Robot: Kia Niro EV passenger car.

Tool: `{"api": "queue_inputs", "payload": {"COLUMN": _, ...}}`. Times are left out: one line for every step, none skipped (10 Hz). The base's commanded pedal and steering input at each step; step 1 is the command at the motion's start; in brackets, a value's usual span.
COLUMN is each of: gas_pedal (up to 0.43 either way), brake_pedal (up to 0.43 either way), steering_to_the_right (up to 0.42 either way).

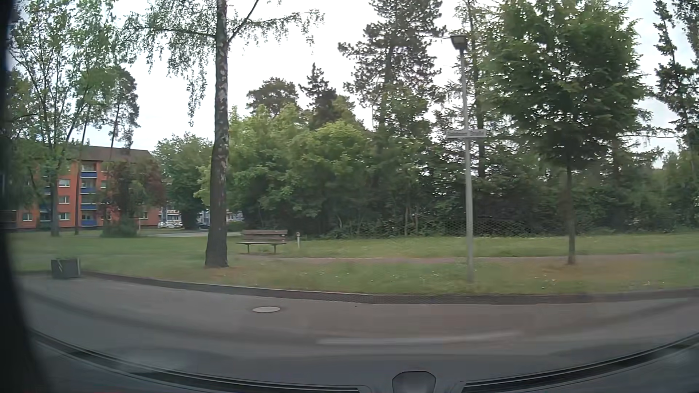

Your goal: Follow the waypoints while adhering to traffic rules and regulations

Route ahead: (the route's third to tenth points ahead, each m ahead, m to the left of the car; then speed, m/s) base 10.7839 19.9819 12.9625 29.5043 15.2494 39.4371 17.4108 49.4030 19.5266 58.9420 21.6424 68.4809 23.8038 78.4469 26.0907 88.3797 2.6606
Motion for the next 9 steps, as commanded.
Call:
{"api": "queue_inputs", "payload": {"gas_pedal": 0.220, "brake_pedal": 0.006, "steering_to_the_right": -0.726}}
{"api": "queue_inputs", "payload": {"gas_pedal": 0.220, "brake_pedal": 0.006, "steering_to_the_right": -0.726}}
{"api": "queue_inputs", "payload": {"gas_pedal": 0.220, "brake_pedal": 0.006, "steering_to_the_right": -0.726}}
{"api": "queue_inputs", "payload": {"gas_pedal": 0.209, "brake_pedal": 0.006, "steering_to_the_right": -0.726}}
{"api": "queue_inputs", "payload": {"gas_pedal": 0.177, "brake_pedal": 0.006, "steering_to_the_right": -0.726}}
{"api": "queue_inputs", "payload": {"gas_pedal": 0.169, "brake_pedal": 0.006, "steering_to_the_right": -0.726}}
{"api": "queue_inputs", "payload": {"gas_pedal": 0.157, "brake_pedal": 0.006, "steering_to_the_right": -0.726}}
{"api": "queue_inputs", "payload": {"gas_pedal": 0.157, "brake_pedal": 0.006, "steering_to_the_right": -0.721}}
{"api": "queue_inputs", "payload": {"gas_pedal": 0.150, "brake_pedal": 0.006, "steering_to_the_right": -0.710}}
